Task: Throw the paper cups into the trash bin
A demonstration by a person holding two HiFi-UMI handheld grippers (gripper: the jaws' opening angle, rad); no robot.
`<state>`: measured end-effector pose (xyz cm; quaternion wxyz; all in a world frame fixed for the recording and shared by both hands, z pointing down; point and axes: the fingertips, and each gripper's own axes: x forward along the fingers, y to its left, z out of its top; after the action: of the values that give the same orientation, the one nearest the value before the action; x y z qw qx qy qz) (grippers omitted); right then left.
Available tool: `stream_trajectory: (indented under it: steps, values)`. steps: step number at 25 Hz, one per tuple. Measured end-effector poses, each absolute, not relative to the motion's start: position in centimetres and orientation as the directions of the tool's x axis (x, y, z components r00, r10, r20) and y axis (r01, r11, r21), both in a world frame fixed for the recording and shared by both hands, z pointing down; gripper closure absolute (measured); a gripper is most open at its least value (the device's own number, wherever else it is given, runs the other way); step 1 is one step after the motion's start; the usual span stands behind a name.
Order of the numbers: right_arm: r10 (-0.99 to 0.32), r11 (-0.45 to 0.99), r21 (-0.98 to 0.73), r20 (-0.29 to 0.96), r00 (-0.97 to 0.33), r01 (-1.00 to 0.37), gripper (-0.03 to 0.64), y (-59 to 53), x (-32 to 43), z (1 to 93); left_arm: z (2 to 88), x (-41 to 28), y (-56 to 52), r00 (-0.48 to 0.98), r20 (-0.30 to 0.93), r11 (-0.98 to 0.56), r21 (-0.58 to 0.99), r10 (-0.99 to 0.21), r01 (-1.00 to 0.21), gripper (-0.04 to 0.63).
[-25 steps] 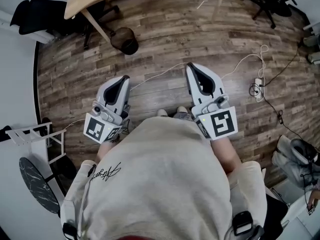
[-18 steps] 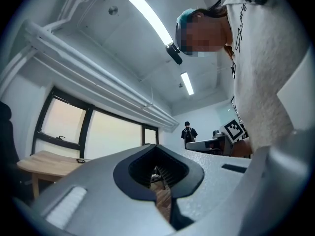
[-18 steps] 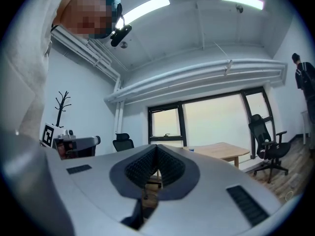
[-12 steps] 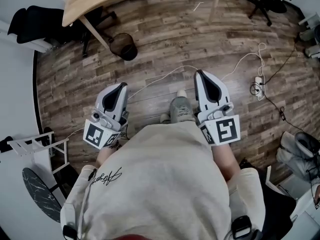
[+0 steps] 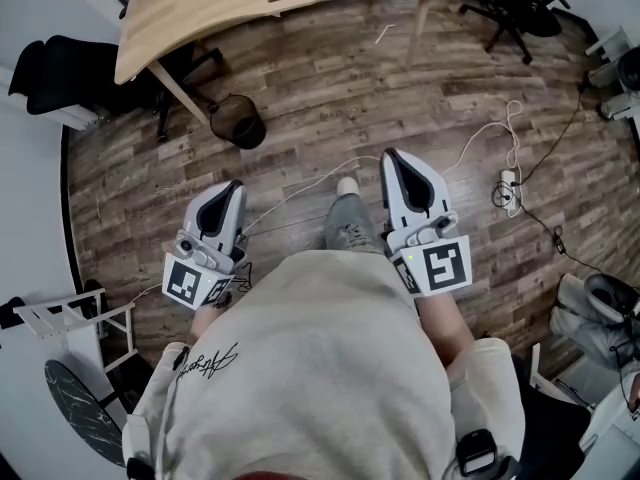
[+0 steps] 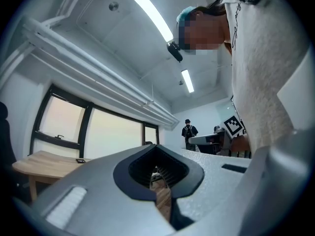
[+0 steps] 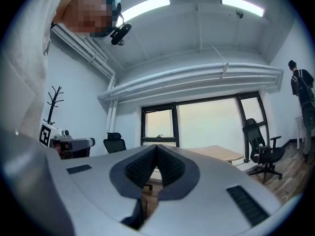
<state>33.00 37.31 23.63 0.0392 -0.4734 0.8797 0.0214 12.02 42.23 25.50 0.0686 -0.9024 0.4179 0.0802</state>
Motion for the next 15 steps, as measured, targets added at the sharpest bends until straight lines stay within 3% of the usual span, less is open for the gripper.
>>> stream_trajectory:
  steps: [15]
  values:
    - [-0.786,0.611,0.021,-0.107,-0.609,-0.791,0.609,23.4,31.6,22.9,23.3,13.4,28.0,0.629,-0.245,-0.628,-0.091,-0.738,-0.773,0.592]
